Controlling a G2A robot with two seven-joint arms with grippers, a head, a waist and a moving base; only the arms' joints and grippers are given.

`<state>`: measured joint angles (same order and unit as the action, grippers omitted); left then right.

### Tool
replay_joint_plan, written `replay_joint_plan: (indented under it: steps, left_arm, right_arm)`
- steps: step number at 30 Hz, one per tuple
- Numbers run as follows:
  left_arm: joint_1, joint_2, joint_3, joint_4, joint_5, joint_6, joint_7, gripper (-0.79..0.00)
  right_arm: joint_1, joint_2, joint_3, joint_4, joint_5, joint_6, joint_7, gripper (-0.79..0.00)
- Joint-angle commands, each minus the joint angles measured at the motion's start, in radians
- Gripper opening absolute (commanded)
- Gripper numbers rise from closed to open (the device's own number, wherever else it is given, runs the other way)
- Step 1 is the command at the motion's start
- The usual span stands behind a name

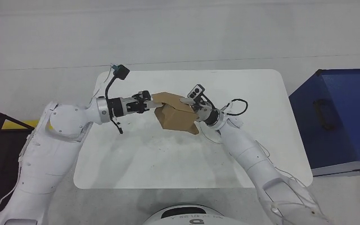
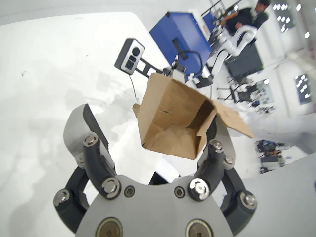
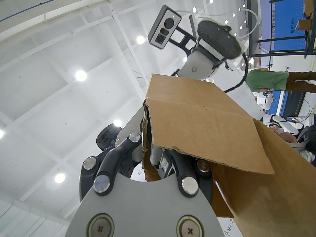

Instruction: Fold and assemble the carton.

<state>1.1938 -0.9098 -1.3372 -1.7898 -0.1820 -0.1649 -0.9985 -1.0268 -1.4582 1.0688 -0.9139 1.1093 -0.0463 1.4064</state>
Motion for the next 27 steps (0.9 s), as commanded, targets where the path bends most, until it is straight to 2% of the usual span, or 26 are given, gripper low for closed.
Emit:
replay_joint_plan:
  steps: [1, 3, 6, 10, 12, 19, 22, 23, 24, 27]
  left_arm:
    - [0.014, 0.005, -0.047, 0.03, -0.136, 0.028, -0.056, 0.0]
    - [0.024, 0.011, -0.094, 0.089, -0.269, 0.106, -0.126, 0.0]
    - [0.003, 0.013, -0.109, 0.183, -0.468, 0.248, -0.285, 0.0]
    - [-0.076, 0.008, -0.039, 0.295, -0.557, 0.421, -0.425, 0.0]
    - [-0.103, 0.0, -0.003, 0.328, -0.591, 0.434, -0.441, 0.0]
    - [-0.101, 0.0, -0.002, 0.325, -0.596, 0.431, -0.437, 0.0]
    - [-0.088, -0.01, 0.017, 0.309, -0.687, 0.428, -0.435, 0.0]
    - [-0.095, -0.013, 0.029, 0.316, -0.708, 0.444, -0.438, -0.212]
    - [-0.104, -0.015, 0.039, 0.323, -0.708, 0.448, -0.434, -0.462]
    - [-0.126, -0.02, 0.067, 0.344, -0.697, 0.454, -0.43, -0.508]
  right_arm:
    - [-0.012, 0.007, 0.01, -0.026, -0.033, -0.019, -0.01, -0.785]
    - [-0.026, 0.019, 0.029, -0.057, -0.112, -0.082, -0.041, -0.785]
    - [-0.061, 0.028, 0.05, -0.107, -0.153, -0.133, -0.079, -0.785]
    - [-0.096, 0.043, 0.08, -0.16, -0.254, -0.198, -0.173, -0.785]
    - [-0.117, 0.048, 0.091, -0.19, -0.276, -0.215, -0.21, -0.785]
    - [-0.117, 0.048, 0.091, -0.19, -0.276, -0.215, -0.21, -0.785]
    - [-0.119, 0.048, 0.091, -0.191, -0.277, -0.211, -0.216, -0.785]
    - [-0.125, 0.048, 0.088, -0.208, -0.285, -0.199, -0.236, -0.785]
    - [-0.129, 0.049, 0.088, -0.218, -0.288, -0.196, -0.244, -0.785]
    - [-0.142, 0.051, 0.091, -0.239, -0.286, -0.195, -0.242, -0.785]
